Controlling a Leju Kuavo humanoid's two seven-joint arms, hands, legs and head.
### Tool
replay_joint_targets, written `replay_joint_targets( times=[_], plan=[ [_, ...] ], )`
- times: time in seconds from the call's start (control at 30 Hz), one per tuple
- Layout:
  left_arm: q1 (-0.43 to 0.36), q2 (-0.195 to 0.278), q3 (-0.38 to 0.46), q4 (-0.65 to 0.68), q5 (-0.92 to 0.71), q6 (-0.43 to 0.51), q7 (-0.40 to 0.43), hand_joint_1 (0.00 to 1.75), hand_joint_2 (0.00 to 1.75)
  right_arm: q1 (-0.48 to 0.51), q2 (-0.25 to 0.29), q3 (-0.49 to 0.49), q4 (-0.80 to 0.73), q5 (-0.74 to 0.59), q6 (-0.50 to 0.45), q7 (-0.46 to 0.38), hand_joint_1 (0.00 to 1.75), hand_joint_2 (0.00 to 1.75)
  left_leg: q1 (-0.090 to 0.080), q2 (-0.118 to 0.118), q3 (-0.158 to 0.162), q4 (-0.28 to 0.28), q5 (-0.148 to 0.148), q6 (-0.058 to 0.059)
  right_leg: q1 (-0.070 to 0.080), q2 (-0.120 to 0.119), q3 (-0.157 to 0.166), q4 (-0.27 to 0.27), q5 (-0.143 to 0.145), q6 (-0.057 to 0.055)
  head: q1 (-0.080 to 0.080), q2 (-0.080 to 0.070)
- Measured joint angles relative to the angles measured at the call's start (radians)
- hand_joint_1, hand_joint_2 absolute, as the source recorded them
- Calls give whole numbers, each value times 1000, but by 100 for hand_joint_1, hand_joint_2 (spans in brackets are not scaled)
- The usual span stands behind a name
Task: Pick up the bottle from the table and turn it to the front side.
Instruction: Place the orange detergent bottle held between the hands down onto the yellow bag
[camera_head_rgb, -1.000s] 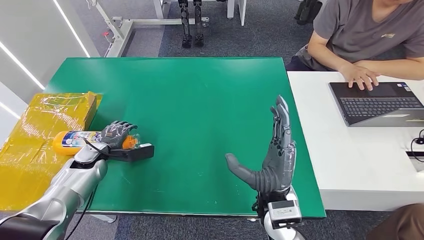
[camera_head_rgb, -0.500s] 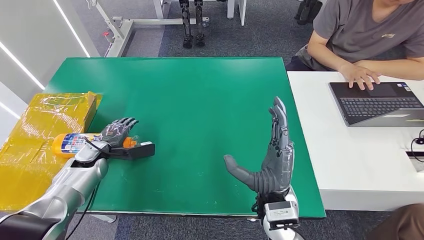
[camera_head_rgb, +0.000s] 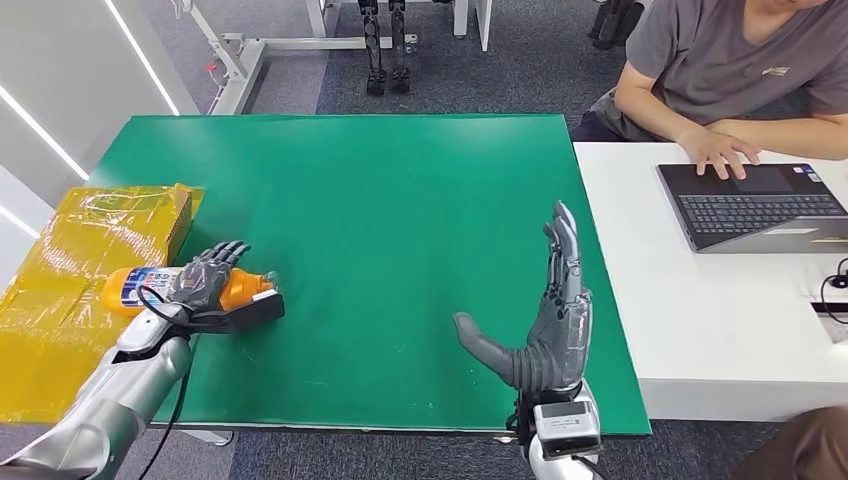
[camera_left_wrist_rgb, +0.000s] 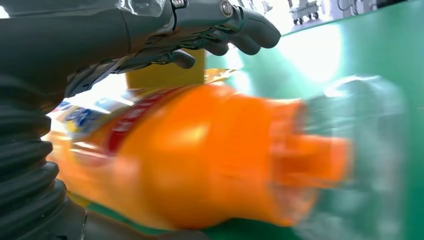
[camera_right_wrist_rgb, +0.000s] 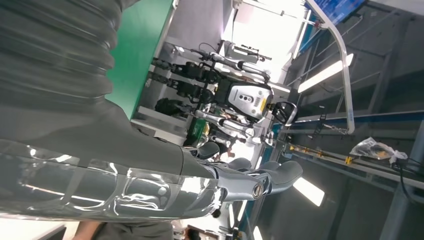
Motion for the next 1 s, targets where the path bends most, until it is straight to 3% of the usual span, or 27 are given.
replay_joint_targets(
  times=[0.27, 0.53, 0.67, 0.8, 0.93, 1.0],
  plan=[
    [155, 69, 15, -242, 32, -64, 0, 0, 175, 3, 0, -14, 1, -9, 21, -1, 0, 175, 0, 0, 0, 0, 0, 0, 0, 0, 0, 0, 0, 0, 0, 0],
    [290, 90, 36, -509, 161, -63, -64, 0, 175, 2, 0, -14, 6, -15, 23, 5, 0, 175, 0, -1, -1, 0, 0, 0, 0, -1, 0, -1, 0, 0, 0, 0],
    [303, 68, 46, -626, 407, -36, -182, 0, 175, 3, 0, -14, 7, -17, 25, 8, 0, 175, 0, -3, -1, 1, 0, 0, 0, -3, -1, -1, 0, 0, 0, 0],
    [302, 57, 46, -661, 461, -38, -188, 0, 175, 2, 0, -14, 7, -17, 25, 9, 0, 175, 0, -3, -1, 0, 0, 0, 0, -3, 0, -1, 0, 0, 0, 0],
    [306, -54, 52, -875, 876, -63, -256, 0, 175, 4, 0, -12, 15, -24, 30, 12, 0, 175, 0, -3, -1, 1, 0, 0, 0, -4, 0, -1, 0, 0, 0, 0],
    [311, -84, 51, -908, 911, -66, -259, 0, 175, 6, 0, -11, 19, -27, 34, 9, 0, 175, 0, -3, -1, 1, 0, 0, 0, -3, 0, -1, 0, 0, 0, 0]
  ],
)
